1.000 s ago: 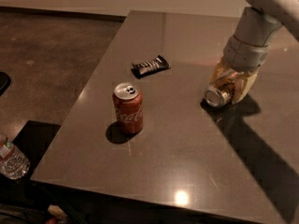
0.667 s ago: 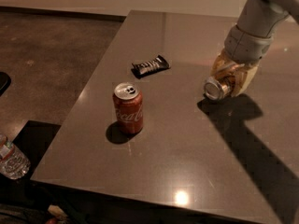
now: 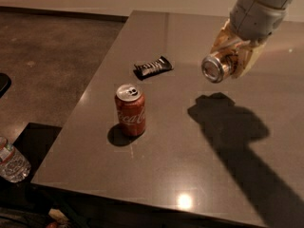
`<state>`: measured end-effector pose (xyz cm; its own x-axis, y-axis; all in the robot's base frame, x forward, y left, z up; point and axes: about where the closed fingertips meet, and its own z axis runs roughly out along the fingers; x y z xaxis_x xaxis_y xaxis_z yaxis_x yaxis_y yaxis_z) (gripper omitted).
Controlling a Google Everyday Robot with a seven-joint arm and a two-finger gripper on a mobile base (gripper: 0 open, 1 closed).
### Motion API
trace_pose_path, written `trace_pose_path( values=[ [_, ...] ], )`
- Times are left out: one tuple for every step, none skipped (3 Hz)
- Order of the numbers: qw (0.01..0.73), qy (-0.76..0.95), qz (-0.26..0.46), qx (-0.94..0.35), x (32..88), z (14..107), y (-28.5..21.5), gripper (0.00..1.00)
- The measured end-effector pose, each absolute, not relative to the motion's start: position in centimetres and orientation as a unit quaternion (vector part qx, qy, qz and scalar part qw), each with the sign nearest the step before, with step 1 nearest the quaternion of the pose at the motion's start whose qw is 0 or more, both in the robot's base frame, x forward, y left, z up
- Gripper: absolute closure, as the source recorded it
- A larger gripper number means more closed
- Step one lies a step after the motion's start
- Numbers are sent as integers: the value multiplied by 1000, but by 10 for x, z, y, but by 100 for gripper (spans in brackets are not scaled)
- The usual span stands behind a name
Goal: Pick orange can
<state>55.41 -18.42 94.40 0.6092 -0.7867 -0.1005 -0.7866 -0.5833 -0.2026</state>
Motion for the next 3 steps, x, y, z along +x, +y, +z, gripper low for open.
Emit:
trace_pose_path(
  values=[
    [135, 442, -19, -887, 551, 975, -175, 100],
    [148, 441, -33, -884, 561, 976, -171, 100],
    [158, 441, -43, -882, 569, 977, -168, 100]
  ],
)
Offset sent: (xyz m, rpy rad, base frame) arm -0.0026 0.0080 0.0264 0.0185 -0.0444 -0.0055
